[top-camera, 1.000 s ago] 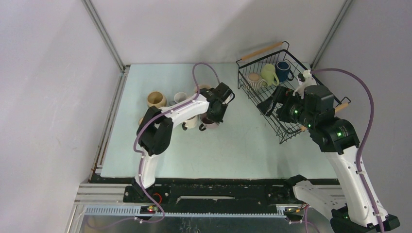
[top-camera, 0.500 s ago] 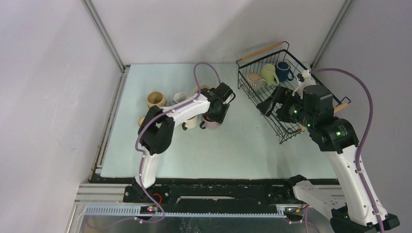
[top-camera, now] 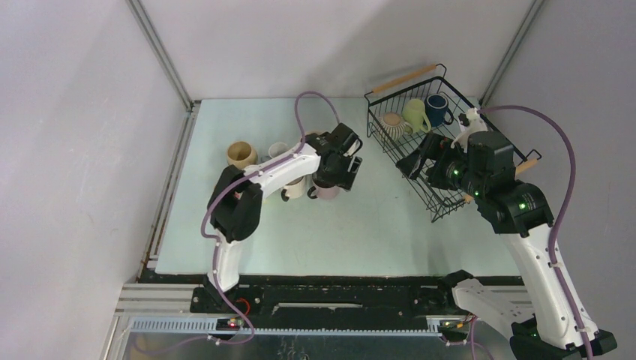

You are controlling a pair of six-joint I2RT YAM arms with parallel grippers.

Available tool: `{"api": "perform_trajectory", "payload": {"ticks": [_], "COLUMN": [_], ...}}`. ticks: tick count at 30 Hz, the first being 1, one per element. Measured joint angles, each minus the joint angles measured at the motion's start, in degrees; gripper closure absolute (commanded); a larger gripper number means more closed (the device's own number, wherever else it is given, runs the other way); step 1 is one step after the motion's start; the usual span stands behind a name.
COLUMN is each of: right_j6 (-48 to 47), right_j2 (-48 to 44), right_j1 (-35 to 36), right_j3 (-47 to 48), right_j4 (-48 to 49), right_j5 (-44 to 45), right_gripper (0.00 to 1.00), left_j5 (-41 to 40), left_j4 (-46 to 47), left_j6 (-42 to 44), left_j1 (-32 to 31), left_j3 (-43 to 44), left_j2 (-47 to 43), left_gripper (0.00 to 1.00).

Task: Unload the cups from the dish rack
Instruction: Place the cup at the center of the board, then unload the cup from the dish rack.

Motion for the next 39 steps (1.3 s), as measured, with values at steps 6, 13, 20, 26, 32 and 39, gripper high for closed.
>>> {"api": "perform_trajectory", "payload": {"ticks": [6,13,20,26,32,39], "right_j6": [0.02,0.07,0.22,0.13,0.00,0.39], "right_j2": [0.39,1.40,3.69,9.73,18.91,32.00], "right_j1": [0.00,0.00,0.00,-0.59,-3.52,-8.70], "right_j3": [0.00,0.00,0.02,2.43,8.22,14.58], "right_j4": [0.09,0.09,0.46,0.63,1.81,4.81], "right_j5": [-0.02,-0.02,0.09,1.81,3.04,3.50], "right_gripper": [0.00,0.00,0.00,0.00,0.00,0.00], "left_j5": [1.40,2.86,4.26,5.68,7.21,7.15], "left_j4": [0.02,0.02,1.62,3.69,6.01,8.55], "left_j6": [-0.02,-0.07,-0.07,0.11,1.53,2.10], "left_j1": [0.00,0.00,0.00,0.00,0.00,0.00], "left_j3": [0.02,0.02,-1.90,-8.07,-16.68,-23.76], "left_j2": [-5.01,-12.31,-23.61,-34.71,-45.05,-53.62], "left_gripper": [0.01,0.00,0.00,0.00,0.00,0.00]}}
